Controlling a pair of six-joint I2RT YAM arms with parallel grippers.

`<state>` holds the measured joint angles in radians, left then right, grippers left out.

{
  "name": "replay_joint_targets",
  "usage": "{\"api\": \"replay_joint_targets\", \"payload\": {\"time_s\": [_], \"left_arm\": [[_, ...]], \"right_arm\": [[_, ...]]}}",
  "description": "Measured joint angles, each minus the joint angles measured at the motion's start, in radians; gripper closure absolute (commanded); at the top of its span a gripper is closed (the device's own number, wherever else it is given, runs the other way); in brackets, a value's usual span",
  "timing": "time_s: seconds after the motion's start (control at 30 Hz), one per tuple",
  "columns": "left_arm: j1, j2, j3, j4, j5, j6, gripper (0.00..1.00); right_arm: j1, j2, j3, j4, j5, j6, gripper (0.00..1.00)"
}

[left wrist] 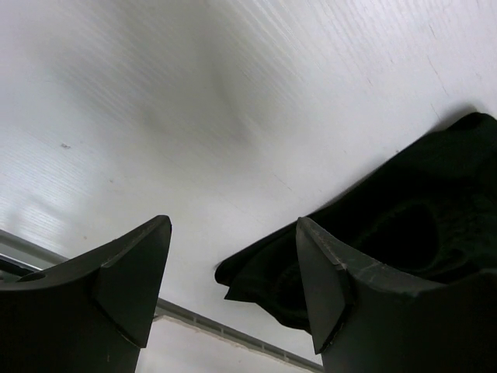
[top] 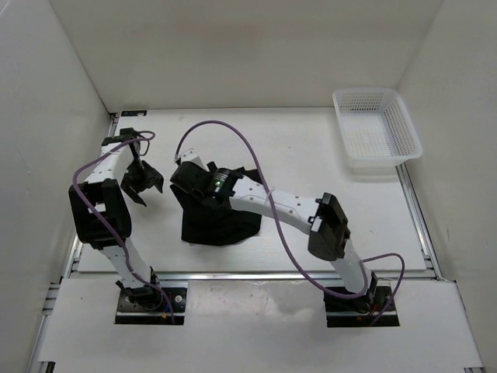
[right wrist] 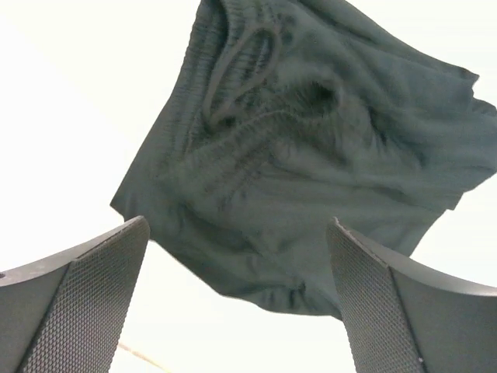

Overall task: Fold and stack the shorts
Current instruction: Fold the shorts

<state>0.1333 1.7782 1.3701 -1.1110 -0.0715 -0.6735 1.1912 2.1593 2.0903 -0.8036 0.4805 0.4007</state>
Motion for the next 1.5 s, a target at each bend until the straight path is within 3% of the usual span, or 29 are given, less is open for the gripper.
{"api": "replay_joint_targets", "payload": {"time_s": [0.03,0.1,0.13,0.17,0.27,0.33,0.4,0.53,0.67,0.77,0.97,1.03,1.1,1.13,1.2,1.23,1.5], "left_arm": [[0.004,0.0,0.003,-0.004,-0.003,0.0,0.23],[0.01,0.0,0.013,-0.011,-0.01,0.002,0.25],[0.009,-0.001,0.019,-0.013,-0.017,0.003,0.27],[0.005,-0.002,0.024,-0.013,-0.026,0.007,0.3],[-0.039,-0.019,0.041,-0.014,-0.065,0.037,0.36],[-0.097,-0.037,0.056,-0.017,-0.084,0.068,0.36],[-0.181,-0.052,0.085,-0.019,-0.094,0.101,0.32],[-0.397,-0.048,0.208,-0.027,-0.133,0.152,0.15],[-0.558,0.043,0.4,-0.046,-0.174,0.177,0.06],[-0.595,0.139,0.483,-0.056,-0.188,0.191,0.06],[-0.6,0.322,0.505,-0.088,-0.2,0.207,0.2],[-0.6,0.349,0.5,-0.097,-0.199,0.211,0.31],[-0.6,0.352,0.49,-0.102,-0.197,0.212,0.45],[-0.6,0.352,0.49,-0.107,-0.196,0.209,0.63],[-0.6,0.352,0.489,-0.109,-0.19,0.213,0.86],[-0.6,0.352,0.488,-0.108,-0.186,0.209,0.9],[-0.563,0.285,0.449,-0.117,-0.155,0.198,0.9]], "right_arm": [[0.002,-0.043,-0.061,0.036,-0.01,0.002,0.05],[0.001,-0.152,-0.192,0.063,-0.014,0.011,0.23],[-0.003,-0.21,-0.253,0.077,-0.01,0.021,0.32],[-0.01,-0.27,-0.313,0.09,-0.004,0.037,0.49],[-0.062,-0.427,-0.459,0.123,0.012,0.085,0.64],[-0.126,-0.519,-0.562,0.133,0.016,0.128,0.63],[-0.192,-0.577,-0.655,0.142,0.017,0.168,0.56],[-0.309,-0.607,-0.807,0.12,0.007,0.221,0.44],[-0.337,-0.606,-0.847,0.076,-0.002,0.243,0.36],[-0.34,-0.612,-0.847,0.07,-0.002,0.249,0.36],[-0.351,-0.617,-0.847,0.05,0.004,0.252,0.34],[-0.356,-0.617,-0.847,0.043,0.009,0.252,0.34],[-0.363,-0.618,-0.847,0.042,0.013,0.252,0.34],[-0.367,-0.618,-0.847,0.042,0.014,0.252,0.34],[-0.375,-0.621,-0.847,0.04,0.015,0.252,0.34],[-0.378,-0.623,-0.847,0.039,0.017,0.252,0.34],[-0.382,-0.636,-0.847,0.037,0.033,0.252,0.34]]}}
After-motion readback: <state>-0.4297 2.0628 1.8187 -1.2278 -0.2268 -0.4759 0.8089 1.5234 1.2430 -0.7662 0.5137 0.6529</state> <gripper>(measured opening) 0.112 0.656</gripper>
